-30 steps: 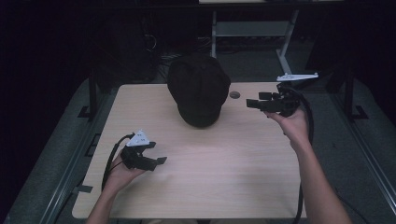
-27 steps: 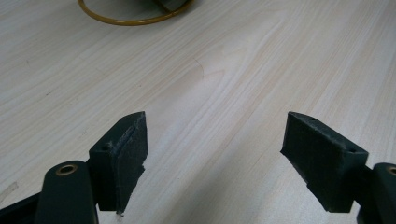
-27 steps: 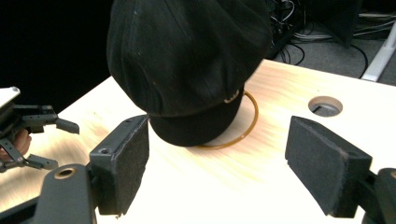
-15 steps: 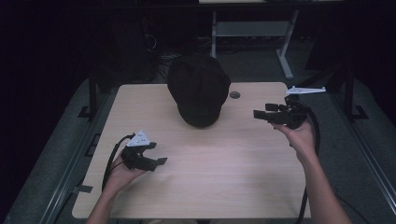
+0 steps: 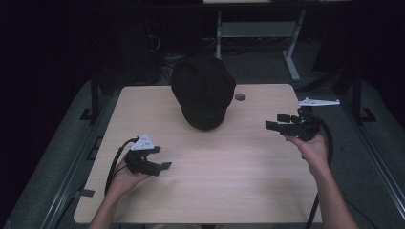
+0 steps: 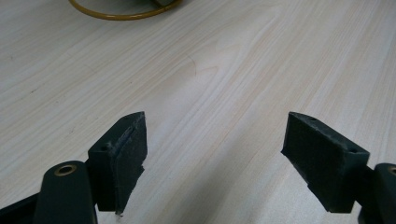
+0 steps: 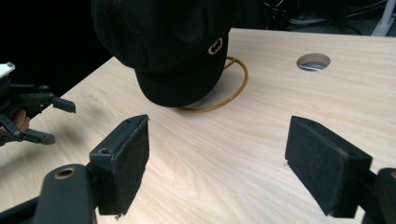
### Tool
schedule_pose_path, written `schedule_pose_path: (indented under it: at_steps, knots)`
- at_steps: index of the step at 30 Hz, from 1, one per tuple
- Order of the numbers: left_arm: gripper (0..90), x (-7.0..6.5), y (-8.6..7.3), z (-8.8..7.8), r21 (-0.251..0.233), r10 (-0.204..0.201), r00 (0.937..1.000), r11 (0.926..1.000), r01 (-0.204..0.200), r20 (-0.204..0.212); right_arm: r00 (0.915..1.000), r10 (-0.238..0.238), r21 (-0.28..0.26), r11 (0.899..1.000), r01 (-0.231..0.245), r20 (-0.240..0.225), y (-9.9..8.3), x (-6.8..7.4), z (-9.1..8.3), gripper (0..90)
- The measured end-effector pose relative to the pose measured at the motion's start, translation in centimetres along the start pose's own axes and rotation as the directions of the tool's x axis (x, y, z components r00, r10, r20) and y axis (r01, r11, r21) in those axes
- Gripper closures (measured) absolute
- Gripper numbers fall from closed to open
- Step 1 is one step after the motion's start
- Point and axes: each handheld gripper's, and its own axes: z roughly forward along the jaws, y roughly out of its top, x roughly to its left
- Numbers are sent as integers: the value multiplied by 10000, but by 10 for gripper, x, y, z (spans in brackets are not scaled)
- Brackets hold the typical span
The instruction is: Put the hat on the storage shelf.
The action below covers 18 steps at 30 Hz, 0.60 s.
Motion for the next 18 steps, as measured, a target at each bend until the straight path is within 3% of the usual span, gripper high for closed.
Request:
schedule_pose_path:
  at_steps: [18]
  knots:
    - [212,0,-2,1,-72,-122,9999,9999,122,30,9994,323,230,9992,-326,145,-37,-9,-11,213]
